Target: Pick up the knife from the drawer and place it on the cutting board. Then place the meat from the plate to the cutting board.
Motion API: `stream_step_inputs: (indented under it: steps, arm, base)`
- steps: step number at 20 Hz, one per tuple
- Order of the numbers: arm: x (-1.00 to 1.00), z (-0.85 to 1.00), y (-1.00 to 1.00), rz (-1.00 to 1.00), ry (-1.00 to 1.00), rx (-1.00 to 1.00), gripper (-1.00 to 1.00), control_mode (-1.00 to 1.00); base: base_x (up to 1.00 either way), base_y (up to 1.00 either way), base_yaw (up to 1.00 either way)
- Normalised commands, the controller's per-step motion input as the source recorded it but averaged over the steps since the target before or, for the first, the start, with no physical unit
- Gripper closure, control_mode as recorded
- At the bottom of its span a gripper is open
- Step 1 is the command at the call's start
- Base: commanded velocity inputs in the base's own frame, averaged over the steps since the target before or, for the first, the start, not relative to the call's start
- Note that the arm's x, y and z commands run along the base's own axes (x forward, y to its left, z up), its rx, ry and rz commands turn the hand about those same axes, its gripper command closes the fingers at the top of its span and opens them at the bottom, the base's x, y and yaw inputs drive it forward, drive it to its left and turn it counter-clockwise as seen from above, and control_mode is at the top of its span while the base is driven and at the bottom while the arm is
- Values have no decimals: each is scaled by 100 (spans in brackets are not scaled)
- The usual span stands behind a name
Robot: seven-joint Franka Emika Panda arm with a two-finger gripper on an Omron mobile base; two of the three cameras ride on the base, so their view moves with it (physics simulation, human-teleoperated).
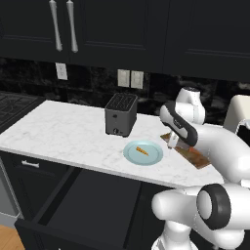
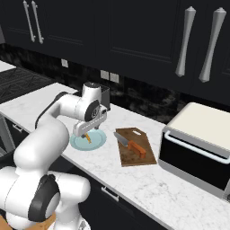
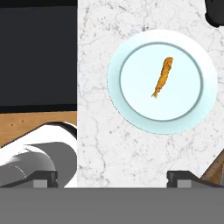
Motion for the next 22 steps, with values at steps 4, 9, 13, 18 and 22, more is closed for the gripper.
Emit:
stream_step_inputs:
  steps: [4, 9, 13, 18, 22]
  arm:
    - [4, 4, 68, -11, 0, 0, -100, -100]
    - [28, -9, 34, -15, 2, 0, -100, -100]
    - [44, -15, 2, -8, 6, 0, -100, -100]
    - [38, -19, 9, -1, 9, 0, -100, -100]
    - [31, -24, 15, 0, 7, 0, -100, -100]
  base:
    - [0, 0, 0]
    - [0, 0, 0]
    - [0, 0, 0]
    - [0, 0, 0]
    - [0, 0, 0]
